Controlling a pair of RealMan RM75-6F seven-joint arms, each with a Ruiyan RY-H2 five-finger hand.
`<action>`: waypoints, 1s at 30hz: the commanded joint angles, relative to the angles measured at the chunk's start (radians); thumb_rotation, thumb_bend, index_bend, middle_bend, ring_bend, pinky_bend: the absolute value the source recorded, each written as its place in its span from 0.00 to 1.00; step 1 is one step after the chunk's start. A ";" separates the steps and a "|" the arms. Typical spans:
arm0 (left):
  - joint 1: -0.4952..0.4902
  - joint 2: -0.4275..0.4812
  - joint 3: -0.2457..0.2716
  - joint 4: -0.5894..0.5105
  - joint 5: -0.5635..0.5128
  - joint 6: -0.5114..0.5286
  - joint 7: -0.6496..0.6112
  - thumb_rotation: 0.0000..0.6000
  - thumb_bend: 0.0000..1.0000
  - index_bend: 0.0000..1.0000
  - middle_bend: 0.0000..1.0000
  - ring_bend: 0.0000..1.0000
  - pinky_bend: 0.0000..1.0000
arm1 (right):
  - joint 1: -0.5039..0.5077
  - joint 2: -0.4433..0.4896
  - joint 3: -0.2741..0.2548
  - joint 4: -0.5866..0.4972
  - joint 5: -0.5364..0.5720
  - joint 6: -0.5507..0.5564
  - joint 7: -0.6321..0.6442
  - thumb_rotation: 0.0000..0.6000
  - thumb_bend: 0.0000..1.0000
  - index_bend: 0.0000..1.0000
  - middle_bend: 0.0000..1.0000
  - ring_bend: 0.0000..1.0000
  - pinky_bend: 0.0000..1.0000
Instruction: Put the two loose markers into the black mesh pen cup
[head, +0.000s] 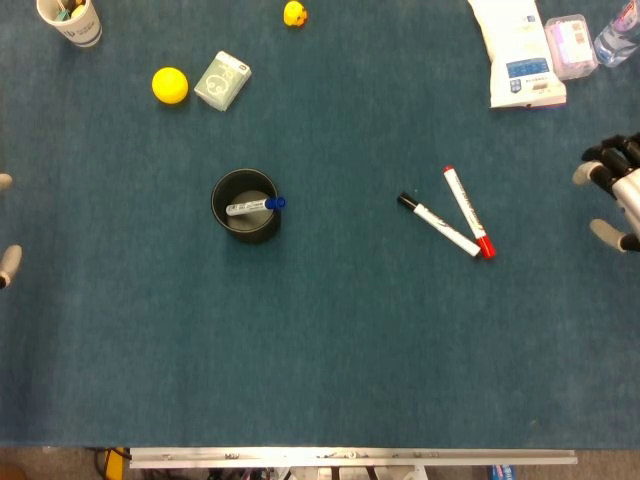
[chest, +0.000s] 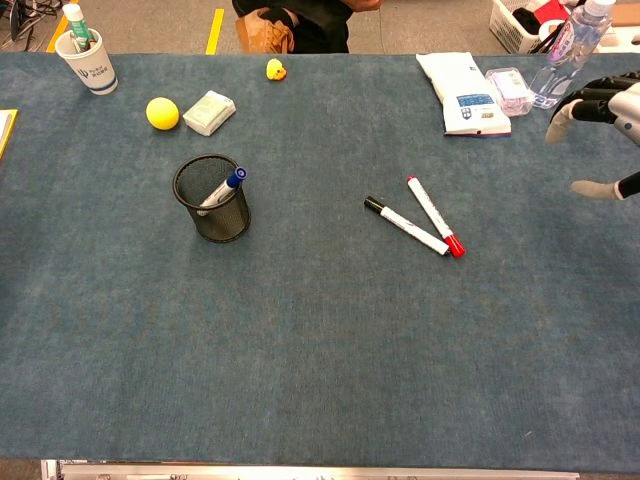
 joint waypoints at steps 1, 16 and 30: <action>-0.016 -0.005 -0.003 0.004 0.008 -0.020 -0.038 1.00 0.26 0.22 0.24 0.23 0.27 | 0.000 -0.002 0.003 -0.002 -0.016 0.038 0.025 1.00 0.17 0.43 0.33 0.23 0.25; -0.184 -0.074 0.010 0.114 0.044 -0.316 -0.570 1.00 0.24 0.15 0.21 0.22 0.27 | -0.071 0.068 0.050 -0.047 0.004 0.246 0.064 1.00 0.17 0.43 0.33 0.23 0.25; -0.344 -0.248 0.008 0.294 0.097 -0.452 -0.821 1.00 0.22 0.07 0.16 0.21 0.27 | -0.089 0.089 0.040 -0.077 0.019 0.255 0.053 1.00 0.17 0.43 0.33 0.23 0.25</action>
